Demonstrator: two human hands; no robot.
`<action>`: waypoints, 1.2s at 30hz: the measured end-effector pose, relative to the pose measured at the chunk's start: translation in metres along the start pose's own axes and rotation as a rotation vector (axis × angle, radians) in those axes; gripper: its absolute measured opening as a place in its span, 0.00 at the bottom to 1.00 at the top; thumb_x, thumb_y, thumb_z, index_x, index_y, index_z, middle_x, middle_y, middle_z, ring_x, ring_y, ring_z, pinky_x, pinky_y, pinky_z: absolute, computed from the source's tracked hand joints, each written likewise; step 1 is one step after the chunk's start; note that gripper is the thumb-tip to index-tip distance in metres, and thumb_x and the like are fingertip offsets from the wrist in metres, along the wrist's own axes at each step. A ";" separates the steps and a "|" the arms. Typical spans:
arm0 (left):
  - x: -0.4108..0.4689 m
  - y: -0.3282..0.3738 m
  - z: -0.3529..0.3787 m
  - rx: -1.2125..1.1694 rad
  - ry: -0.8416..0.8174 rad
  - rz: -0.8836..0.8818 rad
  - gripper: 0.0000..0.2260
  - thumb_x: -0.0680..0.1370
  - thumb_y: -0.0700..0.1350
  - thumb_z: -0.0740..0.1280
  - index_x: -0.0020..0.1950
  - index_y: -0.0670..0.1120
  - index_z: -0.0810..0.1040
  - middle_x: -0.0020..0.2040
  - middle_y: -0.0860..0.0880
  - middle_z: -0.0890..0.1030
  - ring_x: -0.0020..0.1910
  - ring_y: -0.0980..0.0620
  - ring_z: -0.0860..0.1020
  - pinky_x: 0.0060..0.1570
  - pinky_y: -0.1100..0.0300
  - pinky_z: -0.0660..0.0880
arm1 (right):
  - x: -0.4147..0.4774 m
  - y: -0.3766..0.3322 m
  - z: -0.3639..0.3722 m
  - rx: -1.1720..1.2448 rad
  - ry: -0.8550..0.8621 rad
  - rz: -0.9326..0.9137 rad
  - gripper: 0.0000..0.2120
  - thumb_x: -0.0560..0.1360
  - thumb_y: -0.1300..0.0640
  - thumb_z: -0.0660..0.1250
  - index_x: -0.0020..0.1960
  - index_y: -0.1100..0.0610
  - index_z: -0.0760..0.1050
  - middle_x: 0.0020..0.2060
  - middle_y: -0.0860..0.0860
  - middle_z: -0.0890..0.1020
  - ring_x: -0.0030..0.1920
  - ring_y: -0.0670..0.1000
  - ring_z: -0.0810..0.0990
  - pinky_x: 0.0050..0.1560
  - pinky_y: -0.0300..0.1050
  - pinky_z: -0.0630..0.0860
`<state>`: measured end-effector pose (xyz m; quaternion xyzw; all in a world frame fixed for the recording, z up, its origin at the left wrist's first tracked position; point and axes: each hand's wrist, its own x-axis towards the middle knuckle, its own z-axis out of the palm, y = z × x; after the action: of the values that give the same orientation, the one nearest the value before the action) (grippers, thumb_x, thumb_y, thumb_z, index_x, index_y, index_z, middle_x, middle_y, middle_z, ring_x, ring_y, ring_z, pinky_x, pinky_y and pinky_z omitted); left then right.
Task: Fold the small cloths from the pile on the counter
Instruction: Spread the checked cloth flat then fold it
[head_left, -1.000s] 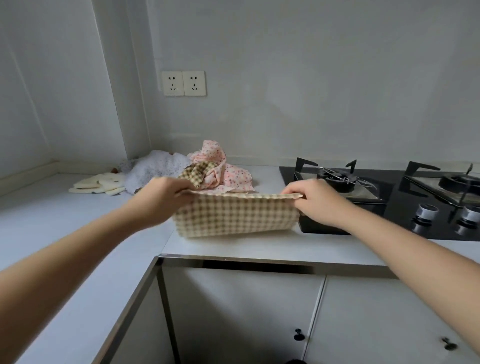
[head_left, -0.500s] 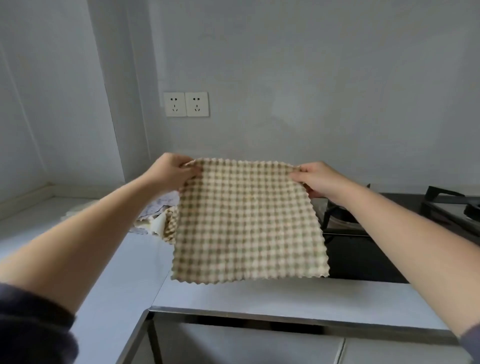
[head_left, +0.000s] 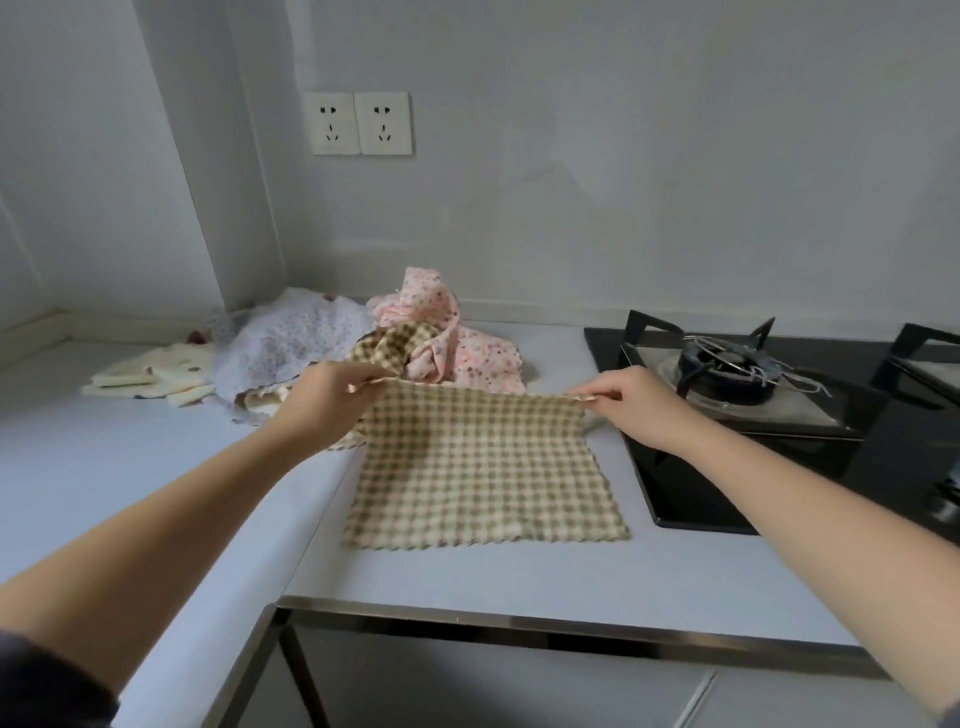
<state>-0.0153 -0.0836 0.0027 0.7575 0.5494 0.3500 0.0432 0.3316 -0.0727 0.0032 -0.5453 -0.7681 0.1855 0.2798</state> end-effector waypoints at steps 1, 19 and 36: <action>-0.006 0.000 -0.003 0.014 0.006 0.060 0.08 0.77 0.39 0.69 0.54 0.45 0.84 0.46 0.53 0.83 0.42 0.53 0.79 0.41 0.63 0.71 | -0.006 0.000 -0.001 -0.016 -0.001 -0.045 0.11 0.79 0.62 0.65 0.58 0.53 0.82 0.54 0.47 0.83 0.53 0.40 0.78 0.57 0.33 0.70; -0.091 0.005 -0.017 0.437 -0.188 0.540 0.17 0.76 0.46 0.57 0.55 0.52 0.84 0.47 0.54 0.82 0.41 0.52 0.80 0.38 0.57 0.76 | -0.073 0.000 0.002 -0.715 -0.165 -0.358 0.17 0.82 0.56 0.59 0.68 0.43 0.74 0.66 0.43 0.76 0.67 0.47 0.69 0.60 0.43 0.60; -0.070 0.050 0.030 0.122 -0.103 0.400 0.09 0.76 0.54 0.65 0.49 0.50 0.80 0.46 0.56 0.77 0.42 0.55 0.77 0.40 0.55 0.77 | -0.048 -0.033 0.044 -0.299 -0.042 -0.222 0.09 0.79 0.58 0.61 0.54 0.51 0.79 0.53 0.43 0.79 0.54 0.46 0.77 0.59 0.49 0.74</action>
<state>0.0317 -0.1541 -0.0305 0.8694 0.4055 0.2786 -0.0448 0.2919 -0.1285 -0.0221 -0.4889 -0.8482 0.0487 0.1980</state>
